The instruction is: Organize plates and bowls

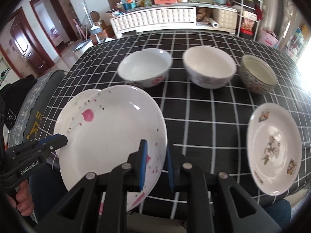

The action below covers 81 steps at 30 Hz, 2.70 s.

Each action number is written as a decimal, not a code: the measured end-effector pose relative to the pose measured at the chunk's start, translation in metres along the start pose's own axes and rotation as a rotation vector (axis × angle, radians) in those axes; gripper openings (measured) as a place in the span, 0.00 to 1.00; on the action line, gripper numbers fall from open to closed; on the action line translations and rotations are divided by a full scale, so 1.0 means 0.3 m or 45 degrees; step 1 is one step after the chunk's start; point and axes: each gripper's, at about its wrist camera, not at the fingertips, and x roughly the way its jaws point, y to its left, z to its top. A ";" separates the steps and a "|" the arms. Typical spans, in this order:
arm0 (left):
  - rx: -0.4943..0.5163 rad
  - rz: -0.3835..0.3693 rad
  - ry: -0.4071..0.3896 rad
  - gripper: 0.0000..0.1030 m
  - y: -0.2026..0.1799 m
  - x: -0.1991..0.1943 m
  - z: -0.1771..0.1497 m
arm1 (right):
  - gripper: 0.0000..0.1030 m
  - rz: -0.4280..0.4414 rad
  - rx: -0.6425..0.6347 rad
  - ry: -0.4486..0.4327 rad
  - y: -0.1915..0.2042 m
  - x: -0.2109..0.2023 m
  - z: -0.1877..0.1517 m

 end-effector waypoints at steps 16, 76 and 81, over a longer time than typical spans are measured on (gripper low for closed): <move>-0.076 -0.051 -0.028 0.02 0.130 -0.024 0.006 | 0.05 0.099 -0.161 0.026 0.260 0.126 0.075; 0.309 -0.182 -0.175 0.54 -0.522 -0.243 0.051 | 0.83 -0.134 0.077 -0.271 -0.227 -0.378 -0.023; 0.361 -0.189 -0.169 0.54 -0.632 -0.218 0.076 | 0.83 -0.168 0.135 -0.278 -0.345 -0.404 -0.030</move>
